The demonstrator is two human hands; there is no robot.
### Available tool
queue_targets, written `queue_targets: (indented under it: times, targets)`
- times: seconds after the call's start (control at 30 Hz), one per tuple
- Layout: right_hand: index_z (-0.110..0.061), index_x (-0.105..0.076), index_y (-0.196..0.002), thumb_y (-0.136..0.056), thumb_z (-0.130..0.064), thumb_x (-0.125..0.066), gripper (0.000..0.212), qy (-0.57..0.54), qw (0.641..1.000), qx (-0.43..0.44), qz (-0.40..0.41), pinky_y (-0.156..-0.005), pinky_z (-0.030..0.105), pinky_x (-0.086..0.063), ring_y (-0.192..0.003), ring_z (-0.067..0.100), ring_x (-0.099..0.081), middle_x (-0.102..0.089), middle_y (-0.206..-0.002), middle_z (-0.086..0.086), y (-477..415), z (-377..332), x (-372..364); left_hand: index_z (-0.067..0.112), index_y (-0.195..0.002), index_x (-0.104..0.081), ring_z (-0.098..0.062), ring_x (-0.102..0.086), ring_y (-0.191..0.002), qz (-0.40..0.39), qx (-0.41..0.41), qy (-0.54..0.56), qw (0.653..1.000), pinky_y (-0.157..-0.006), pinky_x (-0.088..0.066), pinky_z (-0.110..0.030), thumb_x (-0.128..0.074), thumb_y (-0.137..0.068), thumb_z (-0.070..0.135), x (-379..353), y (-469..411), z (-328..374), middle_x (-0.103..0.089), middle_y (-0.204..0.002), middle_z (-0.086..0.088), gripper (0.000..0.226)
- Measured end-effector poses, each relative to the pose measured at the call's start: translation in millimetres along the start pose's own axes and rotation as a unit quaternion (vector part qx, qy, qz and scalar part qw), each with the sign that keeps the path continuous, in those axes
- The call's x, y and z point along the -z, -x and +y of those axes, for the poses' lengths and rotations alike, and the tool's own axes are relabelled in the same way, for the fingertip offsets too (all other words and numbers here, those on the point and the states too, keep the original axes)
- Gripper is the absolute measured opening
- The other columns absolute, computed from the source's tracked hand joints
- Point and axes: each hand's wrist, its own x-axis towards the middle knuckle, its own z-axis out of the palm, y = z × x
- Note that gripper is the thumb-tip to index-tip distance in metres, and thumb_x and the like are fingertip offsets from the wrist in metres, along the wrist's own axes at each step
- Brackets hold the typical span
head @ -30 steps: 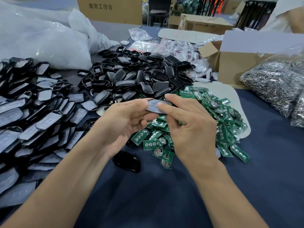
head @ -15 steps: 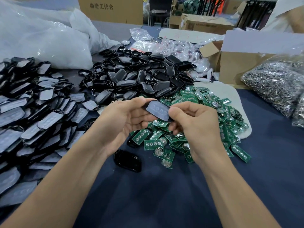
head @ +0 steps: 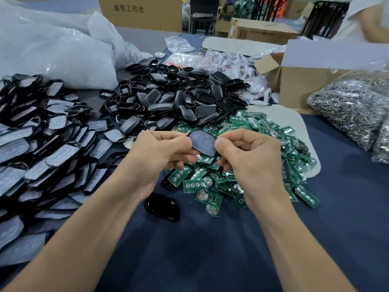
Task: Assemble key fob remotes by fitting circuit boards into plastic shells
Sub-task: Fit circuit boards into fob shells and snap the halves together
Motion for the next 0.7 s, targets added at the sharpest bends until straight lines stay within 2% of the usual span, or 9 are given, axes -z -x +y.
queue_targets:
  times: [0.13,0.23,0.37,0.47,0.57,0.63,0.7]
  targets:
    - [-0.026,-0.078,-0.075,-0.074,-0.022,-0.076,0.005,-0.003,1.000,-0.005,-0.017,-0.048,0.025,-0.048,-0.048,0.014,-0.064,-0.072,-0.062,0.003,1,0,-2,0.022,-0.060,-0.080,-0.012,-0.073,-0.058,0.052,0.006,-0.011,0.999,-0.047,-0.049,-0.016,-0.065,-0.087,-0.001,-4,-2,-1,-0.077,-0.071,-0.011,0.039]
    - [-0.025,-0.078,-0.076,-0.074,-0.022,-0.078,0.004,0.010,1.000,-0.005,-0.014,-0.048,0.026,-0.048,-0.048,0.013,-0.063,-0.072,-0.061,0.002,1,1,-2,0.023,-0.063,-0.080,-0.012,-0.072,-0.058,0.049,0.002,-0.017,0.999,-0.048,-0.048,-0.015,-0.066,-0.088,0.001,-3,-1,0,-0.078,-0.072,-0.010,0.037]
    - [-0.024,-0.078,-0.072,-0.077,-0.012,-0.078,0.013,0.011,1.000,-0.009,-0.024,-0.045,0.024,-0.046,-0.046,0.011,-0.060,-0.070,-0.059,0.001,0,0,1,0.018,-0.071,-0.082,-0.013,-0.069,-0.058,0.007,-0.034,-0.051,0.998,-0.051,-0.047,-0.016,-0.071,-0.091,0.006,-5,2,-1,-0.077,-0.071,-0.010,0.026]
    - [-0.019,-0.080,-0.072,-0.086,-0.006,-0.077,0.019,-0.068,0.995,-0.056,-0.050,-0.045,0.021,-0.043,-0.047,0.012,-0.055,-0.068,-0.062,0.005,1,-2,2,0.014,-0.066,-0.081,-0.012,-0.066,-0.052,0.001,-0.019,-0.025,1.000,-0.048,-0.047,-0.016,-0.069,-0.091,0.002,-4,1,1,-0.075,-0.067,-0.010,0.030]
    - [-0.014,-0.082,-0.088,-0.097,-0.004,-0.061,0.026,-0.187,0.969,-0.114,-0.111,-0.058,0.024,-0.047,-0.064,0.015,-0.060,-0.074,-0.082,0.009,0,-3,3,0.011,-0.065,-0.081,-0.009,-0.063,-0.049,-0.020,0.037,0.036,0.998,-0.045,-0.046,-0.015,-0.064,-0.092,0.002,-1,0,3,-0.073,-0.066,-0.007,0.033]
    - [-0.015,-0.082,-0.100,-0.093,0.008,-0.056,0.035,-0.194,0.965,-0.090,-0.153,-0.075,0.029,-0.052,-0.084,0.015,-0.064,-0.076,-0.098,0.006,-3,-2,6,0.009,-0.064,-0.080,-0.007,-0.061,-0.047,-0.038,0.071,0.044,0.996,-0.043,-0.045,-0.014,-0.062,-0.093,0.002,-1,-2,2,-0.071,-0.064,-0.006,0.034]
    - [-0.013,-0.079,-0.108,-0.084,0.007,-0.063,0.035,-0.235,0.945,-0.063,-0.219,-0.090,0.032,-0.053,-0.096,0.015,-0.065,-0.075,-0.105,0.006,-6,-3,13,0.010,-0.062,-0.079,-0.006,-0.059,-0.046,-0.054,0.094,0.062,0.992,-0.043,-0.044,-0.013,-0.064,-0.090,0.003,-1,-3,1,-0.070,-0.062,-0.004,0.033]
